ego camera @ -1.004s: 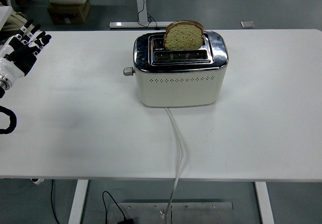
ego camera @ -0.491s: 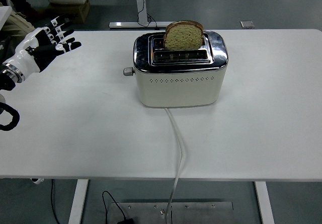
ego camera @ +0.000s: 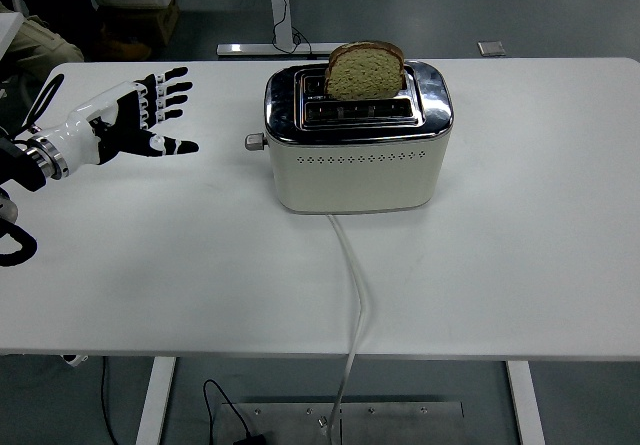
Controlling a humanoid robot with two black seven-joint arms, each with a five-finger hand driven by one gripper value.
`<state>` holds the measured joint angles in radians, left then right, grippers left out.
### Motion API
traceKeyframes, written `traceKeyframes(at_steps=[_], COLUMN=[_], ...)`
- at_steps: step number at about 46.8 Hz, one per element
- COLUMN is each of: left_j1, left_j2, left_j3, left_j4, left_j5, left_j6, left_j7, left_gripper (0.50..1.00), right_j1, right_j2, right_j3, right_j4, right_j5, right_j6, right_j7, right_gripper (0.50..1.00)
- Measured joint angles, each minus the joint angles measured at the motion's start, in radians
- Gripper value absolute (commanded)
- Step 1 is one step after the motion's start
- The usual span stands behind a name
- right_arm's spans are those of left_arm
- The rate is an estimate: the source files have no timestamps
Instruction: Press down toaster
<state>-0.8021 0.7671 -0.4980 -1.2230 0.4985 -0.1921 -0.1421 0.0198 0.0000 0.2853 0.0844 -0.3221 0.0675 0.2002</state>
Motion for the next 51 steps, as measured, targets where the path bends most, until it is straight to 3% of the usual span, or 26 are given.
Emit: traceKeyframes(at_steps=[10, 17, 36, 51], left_j1=[-0.002, -0.002, -0.053, -0.054], left_j2=[0.034, 0.041, 0.022, -0.044], left_j3=[0.001, 0.001, 0.001, 0.001], left_j4=[-0.044, -0.044, -0.037, -0.021], left_j5=[0.106, 0.195, 0.258, 0.313], left_j6=[-0.133, -0.177, -0.187, -0.187], left_j7=[0.02, 0.049, 0.05, 0.05], left_gripper=[1.0, 1.0, 1.0, 1.0], right_j1=[0.0, 0.0, 0.0, 0.0], right_j2=[0.0, 0.0, 0.0, 0.0], right_j3=[0.0, 0.0, 0.0, 0.001], right_j4=[0.0, 0.0, 0.0, 0.0], right_j5=[0.0, 0.0, 0.0, 0.0], right_j6=[0.0, 0.0, 0.0, 0.0], right_j7=[0.0, 0.0, 0.0, 0.0], right_gripper=[0.998, 0.998, 0.998, 0.998])
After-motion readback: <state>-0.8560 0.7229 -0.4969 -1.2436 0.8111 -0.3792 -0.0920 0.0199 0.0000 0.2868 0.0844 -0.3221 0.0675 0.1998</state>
